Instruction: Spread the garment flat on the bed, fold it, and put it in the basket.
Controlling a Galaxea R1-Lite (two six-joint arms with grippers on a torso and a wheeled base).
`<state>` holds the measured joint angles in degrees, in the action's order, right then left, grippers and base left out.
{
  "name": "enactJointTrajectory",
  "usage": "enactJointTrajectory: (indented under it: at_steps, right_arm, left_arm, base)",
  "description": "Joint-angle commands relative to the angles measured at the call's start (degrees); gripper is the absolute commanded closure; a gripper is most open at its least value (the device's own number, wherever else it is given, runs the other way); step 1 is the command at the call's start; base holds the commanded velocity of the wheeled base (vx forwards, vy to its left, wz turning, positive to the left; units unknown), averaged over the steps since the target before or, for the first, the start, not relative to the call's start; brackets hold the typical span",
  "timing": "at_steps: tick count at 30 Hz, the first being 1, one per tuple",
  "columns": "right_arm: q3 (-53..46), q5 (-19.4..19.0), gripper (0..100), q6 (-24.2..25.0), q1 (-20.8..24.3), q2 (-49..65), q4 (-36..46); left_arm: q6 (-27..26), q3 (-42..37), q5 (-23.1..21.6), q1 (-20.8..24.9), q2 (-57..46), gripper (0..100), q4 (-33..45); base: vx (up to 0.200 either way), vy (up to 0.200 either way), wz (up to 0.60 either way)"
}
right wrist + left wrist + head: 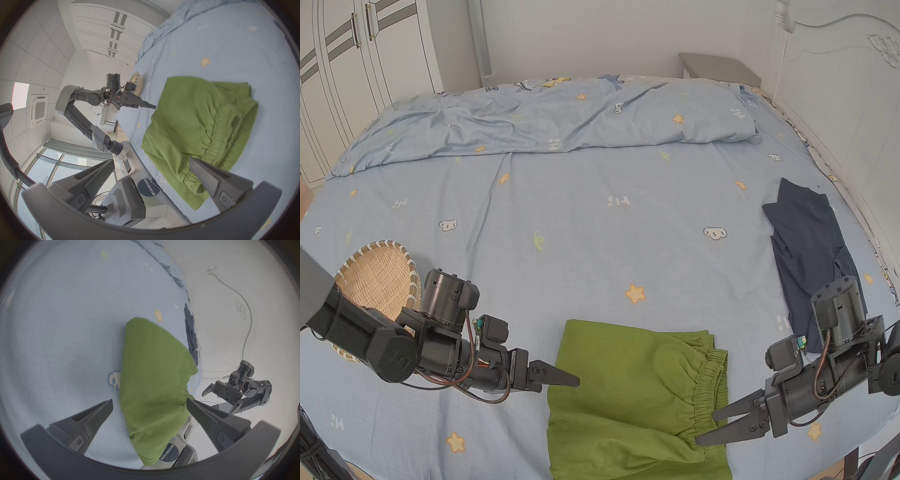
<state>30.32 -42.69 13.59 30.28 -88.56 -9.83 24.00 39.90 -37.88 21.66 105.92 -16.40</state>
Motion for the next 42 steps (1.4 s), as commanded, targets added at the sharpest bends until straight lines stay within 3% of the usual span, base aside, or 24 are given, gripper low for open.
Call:
enactJointTrajectory:
  at_steps: [1,7,18,33,42]
  right_arm:
    - [-1.0,-0.8,0,-0.2,1.4,-6.4,-0.3]
    - [-0.9,-0.5,0,-0.4,3.4,-10.8,-0.3]
    - [-1.1,0.2,0,-3.1,2.3,-14.5,2.8]
    - [-0.6,0.2,0,-7.6,-4.0,-15.5,7.2]
    - [-0.4,0.2,0,-9.1,-6.0,-16.8,7.1]
  left_arm:
    - [-0.5,0.0,-0.1,0.0,5.5,0,-0.1]
    - [-0.2,0.4,-0.1,0.0,5.8,0,-1.2]
    - [0.0,0.2,-0.1,2.2,8.8,0,-6.2]
    - [1.0,0.2,-0.1,6.2,9.4,0,-8.9]
    - [6.8,-0.3,1.9,11.5,10.7,0,-13.7]
  base:
    - [0.000,0.000,0.00]
    - [0.000,0.000,0.00]
    - [0.000,0.000,0.00]
    - [0.000,0.000,0.00]
    - [0.000,0.000,0.00]
